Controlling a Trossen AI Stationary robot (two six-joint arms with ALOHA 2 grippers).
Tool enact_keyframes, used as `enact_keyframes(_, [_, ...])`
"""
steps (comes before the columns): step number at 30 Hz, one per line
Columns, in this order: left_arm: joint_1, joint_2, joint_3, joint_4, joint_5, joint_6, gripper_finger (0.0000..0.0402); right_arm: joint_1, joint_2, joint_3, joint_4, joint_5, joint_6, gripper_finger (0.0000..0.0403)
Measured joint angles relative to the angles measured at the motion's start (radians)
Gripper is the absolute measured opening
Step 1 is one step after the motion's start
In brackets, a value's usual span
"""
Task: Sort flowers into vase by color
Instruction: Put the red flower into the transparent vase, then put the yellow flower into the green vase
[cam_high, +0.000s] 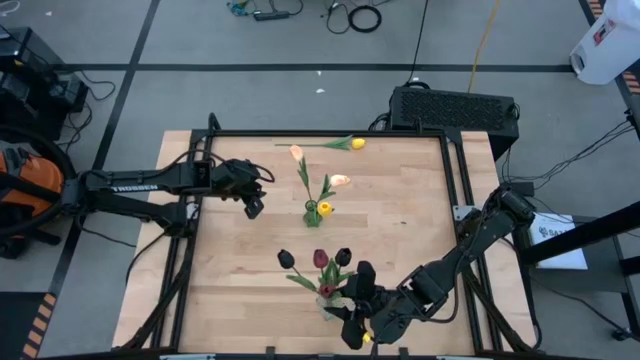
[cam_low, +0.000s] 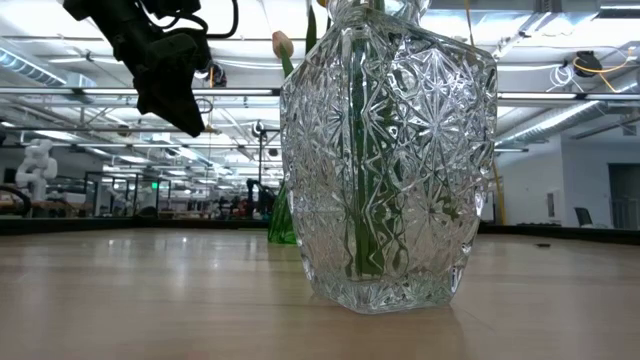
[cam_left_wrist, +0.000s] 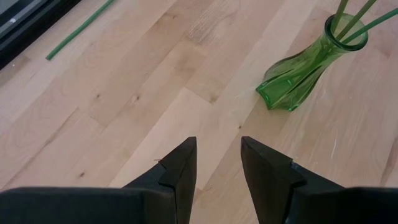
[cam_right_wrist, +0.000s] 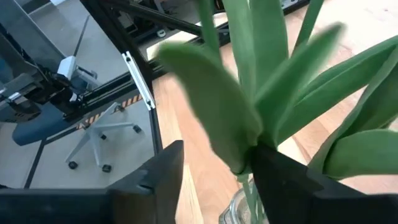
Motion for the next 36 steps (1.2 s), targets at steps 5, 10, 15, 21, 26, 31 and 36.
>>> enact_keyframes(5, [0.0,0.0,0.0,0.0,0.0,0.001,0.0132,0.0,-0.007,0.0,-0.016,-0.042,0.0,0.02])
enact_keyframes(10, [0.0,0.0,0.0,0.0,0.0,0.001,0.0132,0.0,-0.03,0.0,-0.053,-0.128,0.004,0.0203])
enact_keyframes(15, [0.0,0.0,0.0,-0.004,0.0,0.001,0.0132,0.0,-0.063,0.0,-0.148,-0.208,0.055,0.0203])
enact_keyframes(21, [0.0,0.0,0.0,-0.006,0.0,0.0,0.0132,-0.028,-0.069,0.0,-0.199,-0.379,0.073,0.0203])
enact_keyframes(26, [0.0,0.0,0.0,-0.007,0.0,0.0,0.0132,-0.048,-0.068,0.0,-0.305,-0.521,0.127,0.0203])
enact_keyframes(31, [0.0,0.0,0.0,-0.007,0.0,-0.001,0.0132,-0.05,-0.068,0.0,-0.476,-0.639,0.212,0.0203])
enact_keyframes(36, [0.0,0.0,0.0,-0.007,0.0,-0.007,0.0132,-0.033,-0.068,0.0,-0.643,-0.676,0.364,0.0203])
